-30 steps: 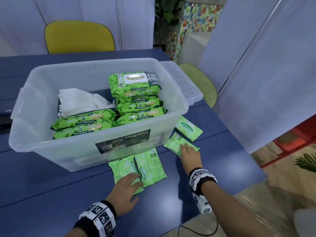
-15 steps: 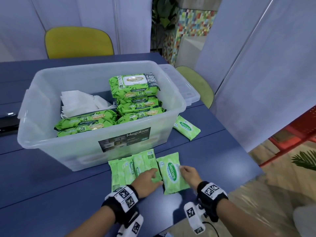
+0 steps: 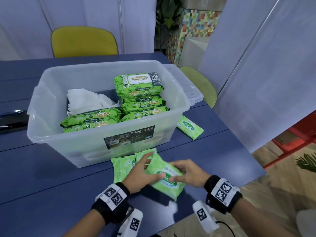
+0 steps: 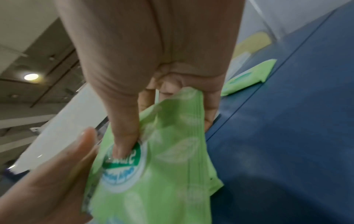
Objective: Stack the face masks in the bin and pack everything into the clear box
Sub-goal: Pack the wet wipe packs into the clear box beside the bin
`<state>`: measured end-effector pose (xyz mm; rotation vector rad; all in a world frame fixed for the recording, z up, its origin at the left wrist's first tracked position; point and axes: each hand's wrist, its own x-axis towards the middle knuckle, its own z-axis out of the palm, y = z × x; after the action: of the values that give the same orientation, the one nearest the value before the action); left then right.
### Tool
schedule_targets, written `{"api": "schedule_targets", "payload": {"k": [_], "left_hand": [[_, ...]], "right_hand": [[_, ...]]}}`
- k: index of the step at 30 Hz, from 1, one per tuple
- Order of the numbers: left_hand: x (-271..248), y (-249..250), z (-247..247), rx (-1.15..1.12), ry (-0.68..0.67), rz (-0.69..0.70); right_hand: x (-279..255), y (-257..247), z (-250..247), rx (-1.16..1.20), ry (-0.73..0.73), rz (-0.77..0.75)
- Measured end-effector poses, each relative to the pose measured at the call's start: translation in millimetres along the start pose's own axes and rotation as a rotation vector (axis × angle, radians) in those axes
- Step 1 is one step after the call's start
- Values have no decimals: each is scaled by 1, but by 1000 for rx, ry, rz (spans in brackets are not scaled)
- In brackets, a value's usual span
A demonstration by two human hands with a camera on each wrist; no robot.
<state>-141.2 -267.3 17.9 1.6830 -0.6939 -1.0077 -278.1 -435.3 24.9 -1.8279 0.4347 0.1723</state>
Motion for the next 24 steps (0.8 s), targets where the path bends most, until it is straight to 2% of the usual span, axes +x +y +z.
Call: {"api": "schedule_targets", "payload": {"k": [3,6,8,10,13,15,18,21,24], "left_hand": [[-5,-5,-3,5,-56,-38],[-12,-20,-5,-72,50,-102],[-13,-27,-8,-80,147,-131],[-12,-30,-10,-82,220,-148],[-9,-27,-14,-100,293,-155],[-3,-23,-15,-123,319,-149],[9,-18,-13,-178,326,-156],[23,-22,-10,-217,299,-154],[40,-31,-7,-245,259,-197]], "right_hand": [[13,-12,15,-121,-76,-12],[28,-17,15,-275,-99,54],[40,-17,0,-298,-98,100],[56,-13,-24,-301,19,122],[78,0,-73,-355,378,200],[87,8,-104,-420,523,289],[99,22,-137,-525,591,382],[106,34,-151,-512,651,451],[116,44,-155,-516,631,484]]}}
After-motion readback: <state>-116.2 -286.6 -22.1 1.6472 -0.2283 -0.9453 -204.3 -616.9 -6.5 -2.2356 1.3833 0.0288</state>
